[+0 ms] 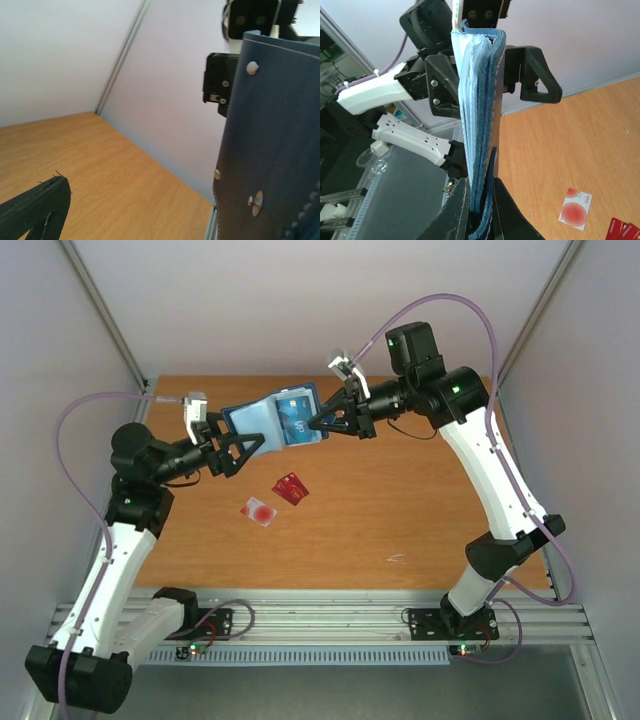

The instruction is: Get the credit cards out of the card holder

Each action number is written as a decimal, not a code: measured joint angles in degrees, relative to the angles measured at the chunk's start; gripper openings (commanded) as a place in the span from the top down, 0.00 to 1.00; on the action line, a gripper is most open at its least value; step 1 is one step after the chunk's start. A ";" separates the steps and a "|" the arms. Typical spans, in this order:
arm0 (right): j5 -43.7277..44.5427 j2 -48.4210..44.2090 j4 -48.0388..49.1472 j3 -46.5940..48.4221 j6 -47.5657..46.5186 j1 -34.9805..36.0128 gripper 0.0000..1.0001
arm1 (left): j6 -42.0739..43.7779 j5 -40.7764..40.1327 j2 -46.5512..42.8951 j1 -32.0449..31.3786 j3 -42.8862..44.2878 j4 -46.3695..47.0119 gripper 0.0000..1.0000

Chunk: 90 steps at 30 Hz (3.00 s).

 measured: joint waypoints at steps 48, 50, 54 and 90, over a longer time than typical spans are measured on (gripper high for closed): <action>19.74 -1.03 13.22 -11.37 12.98 2.67 0.99 | 7.56 -23.39 -0.76 -2.51 -3.69 -5.05 0.59; 27.47 -1.01 12.09 -11.28 15.04 2.99 0.99 | 10.71 -29.14 -0.76 -2.29 -3.69 -8.48 0.60; 46.05 0.46 6.19 -7.93 17.88 5.05 0.99 | 15.26 -32.28 -1.33 -1.97 -3.67 -9.29 0.67; 24.02 2.08 11.72 -7.52 12.85 10.38 0.99 | -9.11 -5.44 3.82 -5.79 -3.96 7.23 0.65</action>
